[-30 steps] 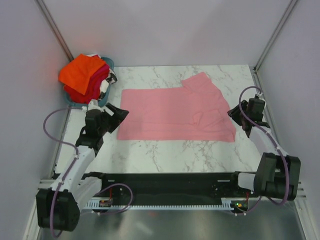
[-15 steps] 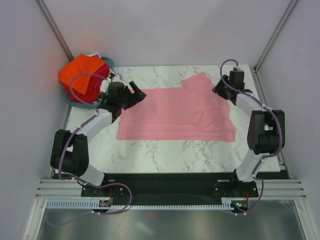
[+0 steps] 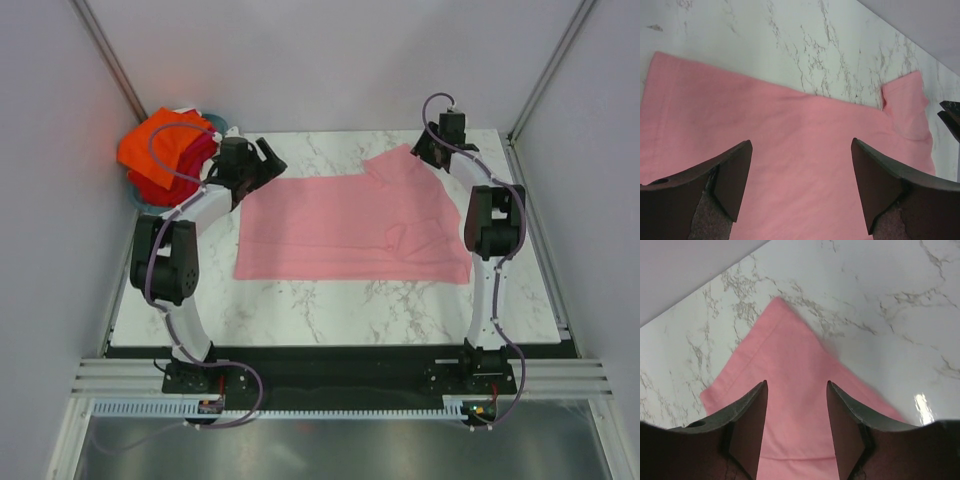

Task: Fold and stack the t-shirts
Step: Fold the tshirt

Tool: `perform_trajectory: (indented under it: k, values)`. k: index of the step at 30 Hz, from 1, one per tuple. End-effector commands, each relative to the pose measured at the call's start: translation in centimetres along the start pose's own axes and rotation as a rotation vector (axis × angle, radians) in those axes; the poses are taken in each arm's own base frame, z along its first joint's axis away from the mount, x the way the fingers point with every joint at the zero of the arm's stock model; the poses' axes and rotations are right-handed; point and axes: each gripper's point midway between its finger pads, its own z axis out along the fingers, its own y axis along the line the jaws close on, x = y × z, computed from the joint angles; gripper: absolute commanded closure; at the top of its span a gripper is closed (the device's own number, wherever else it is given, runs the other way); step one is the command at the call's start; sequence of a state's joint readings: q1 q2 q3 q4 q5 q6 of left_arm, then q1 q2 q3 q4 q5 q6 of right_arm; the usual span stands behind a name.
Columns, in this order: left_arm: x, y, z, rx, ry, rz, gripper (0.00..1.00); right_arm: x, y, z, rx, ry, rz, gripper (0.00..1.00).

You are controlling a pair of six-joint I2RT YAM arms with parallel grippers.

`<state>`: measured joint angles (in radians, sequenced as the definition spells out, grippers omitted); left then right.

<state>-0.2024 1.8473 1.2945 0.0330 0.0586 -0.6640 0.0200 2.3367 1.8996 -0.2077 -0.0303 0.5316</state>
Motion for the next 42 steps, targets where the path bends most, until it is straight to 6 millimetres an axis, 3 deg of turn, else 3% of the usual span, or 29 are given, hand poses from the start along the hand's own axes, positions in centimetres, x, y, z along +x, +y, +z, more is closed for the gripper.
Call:
perform_trajectory:
  k: [1,5,6,13,18,26,36,42]
  values:
    - [-2.4,-0.9,1.3,0.051,-0.037,0.015,0.13,-1.6,1.3,2.0,-0.030,-0.024,-0.018,0.41]
    - [-2.4,-0.5,2.9,0.061,-0.028,0.009,0.14,-1.9,1.4,4.5,-0.046,-0.043,-0.020,0.36]
    - [-1.9,-0.1,3.5,0.053,-0.017,0.011,0.14,-2.8,1.9,4.7,-0.056,-0.067,-0.018,0.36]
    - [-2.4,0.9,4.2,0.031,-0.036,0.049,0.15,-1.0,0.4,8.2,-0.045,-0.067,-0.007,0.36]
    - [-2.9,2.0,4.5,0.015,-0.039,0.043,0.15,0.2,1.0,9.3,-0.098,-0.049,0.027,0.43]
    - [-3.2,4.6,4.5,-0.054,-0.039,0.029,0.15,1.6,2.0,9.4,-0.126,-0.018,0.010,0.48]
    - [-3.1,5.7,3.9,-0.100,-0.032,0.052,0.14,2.6,1.4,8.9,-0.097,0.011,-0.015,0.62]
    - [-3.0,6.6,3.6,-0.145,-0.034,0.076,0.14,3.1,1.1,8.6,-0.090,0.031,-0.034,0.85]
